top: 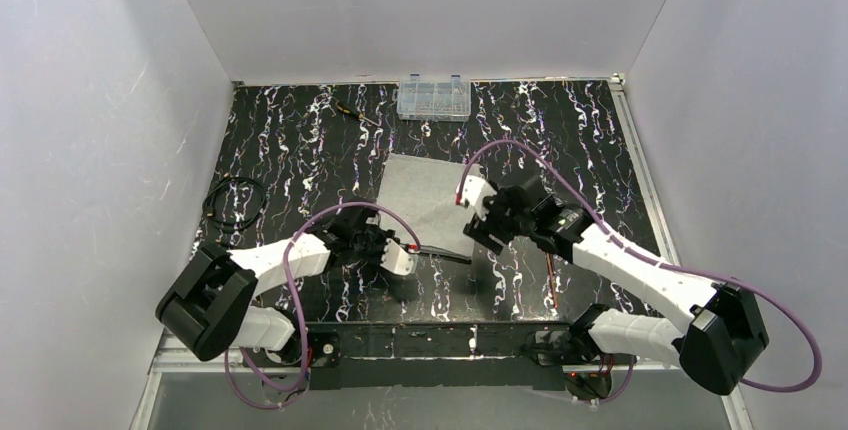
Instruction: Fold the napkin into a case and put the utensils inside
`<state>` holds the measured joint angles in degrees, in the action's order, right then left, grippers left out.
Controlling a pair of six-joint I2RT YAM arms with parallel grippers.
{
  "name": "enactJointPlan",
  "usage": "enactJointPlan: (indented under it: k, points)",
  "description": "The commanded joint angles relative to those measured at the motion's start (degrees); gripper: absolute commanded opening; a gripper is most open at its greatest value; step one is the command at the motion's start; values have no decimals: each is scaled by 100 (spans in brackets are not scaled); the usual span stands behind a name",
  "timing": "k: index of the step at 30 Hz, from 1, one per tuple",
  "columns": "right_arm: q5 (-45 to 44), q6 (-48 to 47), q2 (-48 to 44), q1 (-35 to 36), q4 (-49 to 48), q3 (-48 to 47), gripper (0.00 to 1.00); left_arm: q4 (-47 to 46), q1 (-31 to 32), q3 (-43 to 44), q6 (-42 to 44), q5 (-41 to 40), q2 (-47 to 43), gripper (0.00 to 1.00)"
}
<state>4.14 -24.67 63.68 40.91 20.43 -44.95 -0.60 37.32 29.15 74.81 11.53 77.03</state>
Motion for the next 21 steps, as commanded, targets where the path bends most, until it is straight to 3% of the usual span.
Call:
enactJointPlan:
  k: [1,13,21]
  points:
    - [-232,-582,-45,491,-132,181,77,765,-156,68,-302,274,-124,0]
    - [-380,-294,338,1638,-894,875,79,687,-300,129,-433,373,-155,0]
    - [-803,-187,821,1777,-1593,1055,76,641,-298,112,-420,342,-179,0]
